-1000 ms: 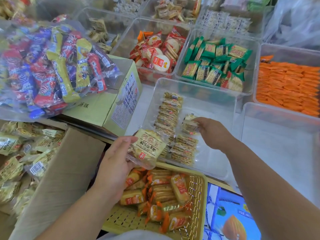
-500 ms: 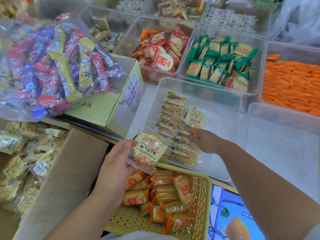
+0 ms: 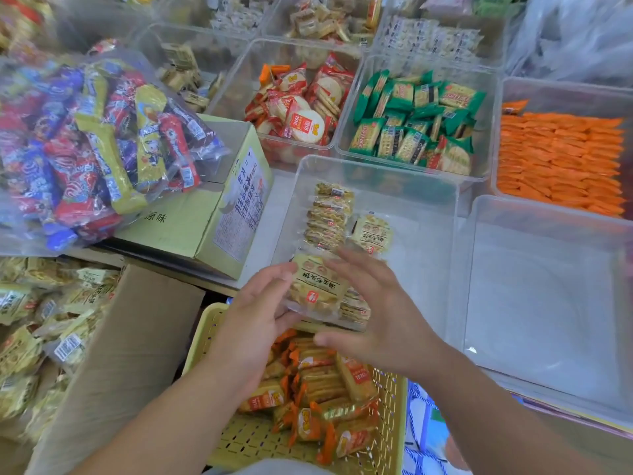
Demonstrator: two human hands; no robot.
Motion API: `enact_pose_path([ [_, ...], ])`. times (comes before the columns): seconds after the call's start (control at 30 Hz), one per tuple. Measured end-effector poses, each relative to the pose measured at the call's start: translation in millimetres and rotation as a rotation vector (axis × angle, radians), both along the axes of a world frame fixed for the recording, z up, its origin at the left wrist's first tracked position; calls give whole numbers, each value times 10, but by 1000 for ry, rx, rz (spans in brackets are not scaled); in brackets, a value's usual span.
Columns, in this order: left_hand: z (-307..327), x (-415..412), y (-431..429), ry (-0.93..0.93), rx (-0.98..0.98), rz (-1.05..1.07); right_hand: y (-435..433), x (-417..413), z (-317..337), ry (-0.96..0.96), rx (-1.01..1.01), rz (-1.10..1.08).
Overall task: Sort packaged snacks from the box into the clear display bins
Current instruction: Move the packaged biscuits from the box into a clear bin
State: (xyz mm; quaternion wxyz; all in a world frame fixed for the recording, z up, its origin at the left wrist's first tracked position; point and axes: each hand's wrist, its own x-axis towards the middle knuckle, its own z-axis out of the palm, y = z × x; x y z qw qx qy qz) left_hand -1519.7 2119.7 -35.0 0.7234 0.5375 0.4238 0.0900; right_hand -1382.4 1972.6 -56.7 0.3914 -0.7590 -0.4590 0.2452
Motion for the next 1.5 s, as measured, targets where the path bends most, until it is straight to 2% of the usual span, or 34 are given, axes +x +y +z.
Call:
enact_pose_path([
  [0.07, 6, 139, -53, -6, 5, -65, 46, -100, -31, -132, 12, -8],
  [0.3, -27, 414, -39, 29, 111, -248, 32, 118, -156, -238, 103, -244],
  [0.4, -99, 430, 100, 146, 487, -405, 28, 448, -186, -204, 34, -348],
  [0.47, -201, 437, 235, 251, 813, -431, 84, 725, -244, -155, -95, -354],
  [0.53, -336, 453, 377, 417, 977, -475, 183, 971, -331, -98, -273, -328],
  [0.6, -456, 457, 480, 579, 918, -565, 294, 1144, -440, -39, -400, -279],
  [0.67, -572, 452, 526, 652, 804, -635, 395, 1254, -556, 34, -458, -225],
  [0.8, -695, 457, 532, 668, 800, -675, 559, 1306, -809, 67, -574, -88],
  [1.03, -718, 417, 550, 651, 847, -695, 630, 1254, -973, 146, -601, 0],
  [1.1, -715, 415, 548, 640, 851, -683, 652, 1330, -940, 167, -578, -53],
  [1.17, -713, 410, 549, 630, 848, -673, 688, 1445, -907, 168, -491, -250],
  [1.27, -706, 406, 545, 621, 857, -662, 726, 1615, -956, 55, -506, -444],
  [1.4, -696, 415, 536, 620, 860, -649, 774, 1682, -1088, 78, -674, -436],
  [1.5, -705, 413, 533, 619, 873, -634, 827, 1684, -1173, 4, -771, -378],
])
